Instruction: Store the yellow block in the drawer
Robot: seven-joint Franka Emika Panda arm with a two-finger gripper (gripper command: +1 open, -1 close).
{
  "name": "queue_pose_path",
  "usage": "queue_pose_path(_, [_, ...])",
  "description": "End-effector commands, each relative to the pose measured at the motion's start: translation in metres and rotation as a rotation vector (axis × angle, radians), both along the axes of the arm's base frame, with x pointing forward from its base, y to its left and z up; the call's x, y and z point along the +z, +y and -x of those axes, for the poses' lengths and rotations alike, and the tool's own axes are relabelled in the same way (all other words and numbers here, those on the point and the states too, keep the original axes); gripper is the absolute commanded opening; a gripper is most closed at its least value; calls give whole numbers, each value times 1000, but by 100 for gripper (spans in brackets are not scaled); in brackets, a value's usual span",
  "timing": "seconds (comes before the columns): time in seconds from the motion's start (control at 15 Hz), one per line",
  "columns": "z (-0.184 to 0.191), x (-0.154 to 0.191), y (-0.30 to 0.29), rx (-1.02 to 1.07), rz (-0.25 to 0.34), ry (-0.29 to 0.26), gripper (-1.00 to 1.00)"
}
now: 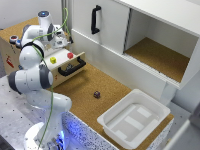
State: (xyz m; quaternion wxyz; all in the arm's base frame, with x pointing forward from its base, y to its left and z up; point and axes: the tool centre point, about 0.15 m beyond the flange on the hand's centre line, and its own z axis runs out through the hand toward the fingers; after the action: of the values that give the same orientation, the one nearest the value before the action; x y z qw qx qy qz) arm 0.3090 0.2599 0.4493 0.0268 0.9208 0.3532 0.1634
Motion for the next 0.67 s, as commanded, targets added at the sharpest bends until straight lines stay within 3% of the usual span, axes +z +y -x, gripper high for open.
queue_pose_path(0.0, [-19,1,-72,-338,-26,108,100])
queue_pose_path(0.47, [0,-16,-193,-656,-8,137,100])
queue_pose_path(0.6, [0,-17,-202,-671,-3,137,100])
